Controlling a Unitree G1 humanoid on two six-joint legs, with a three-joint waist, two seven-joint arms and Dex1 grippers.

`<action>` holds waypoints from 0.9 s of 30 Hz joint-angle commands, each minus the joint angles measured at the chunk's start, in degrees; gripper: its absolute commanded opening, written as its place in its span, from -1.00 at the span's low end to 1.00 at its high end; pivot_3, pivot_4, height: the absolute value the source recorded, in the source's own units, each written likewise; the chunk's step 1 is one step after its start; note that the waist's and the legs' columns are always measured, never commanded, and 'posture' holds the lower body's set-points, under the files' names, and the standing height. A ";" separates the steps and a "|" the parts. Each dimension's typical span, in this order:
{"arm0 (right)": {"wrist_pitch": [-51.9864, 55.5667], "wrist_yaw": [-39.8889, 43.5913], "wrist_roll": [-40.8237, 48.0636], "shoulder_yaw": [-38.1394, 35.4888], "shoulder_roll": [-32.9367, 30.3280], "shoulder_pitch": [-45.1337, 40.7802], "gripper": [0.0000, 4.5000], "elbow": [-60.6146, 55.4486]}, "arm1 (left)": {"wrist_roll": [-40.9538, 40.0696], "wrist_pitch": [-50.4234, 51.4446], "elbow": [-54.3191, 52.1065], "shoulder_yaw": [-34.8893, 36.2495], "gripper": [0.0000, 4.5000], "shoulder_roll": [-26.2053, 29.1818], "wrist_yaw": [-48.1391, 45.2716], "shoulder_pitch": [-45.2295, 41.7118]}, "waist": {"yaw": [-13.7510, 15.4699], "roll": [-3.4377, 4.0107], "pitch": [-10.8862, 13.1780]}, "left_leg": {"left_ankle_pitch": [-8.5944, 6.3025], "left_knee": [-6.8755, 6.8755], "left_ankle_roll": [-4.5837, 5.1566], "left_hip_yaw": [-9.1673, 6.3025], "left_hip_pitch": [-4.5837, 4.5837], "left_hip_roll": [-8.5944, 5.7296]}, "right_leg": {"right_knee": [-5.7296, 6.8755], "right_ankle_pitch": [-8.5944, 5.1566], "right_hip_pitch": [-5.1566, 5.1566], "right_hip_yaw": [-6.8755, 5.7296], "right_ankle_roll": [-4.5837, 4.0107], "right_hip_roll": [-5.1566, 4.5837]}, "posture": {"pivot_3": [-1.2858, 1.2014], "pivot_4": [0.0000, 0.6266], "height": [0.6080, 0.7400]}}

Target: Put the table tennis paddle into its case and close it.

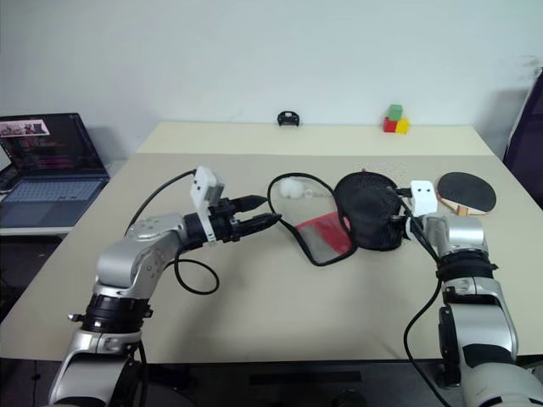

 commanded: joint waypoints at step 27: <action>-21.18 -14.10 -4.04 -10.21 -6.31 0.57 0.90 8.61 | 3.39 -1.96 0.67 -2.16 0.51 -1.90 2.16 -5.29 | 0.15 0.00 0.00 | 0.02 0.03 0.00 0.09 -0.06 0.01 | 0.00 0.00 0.00 0.00 0.00 -0.01 | 0.03 -0.52 1.00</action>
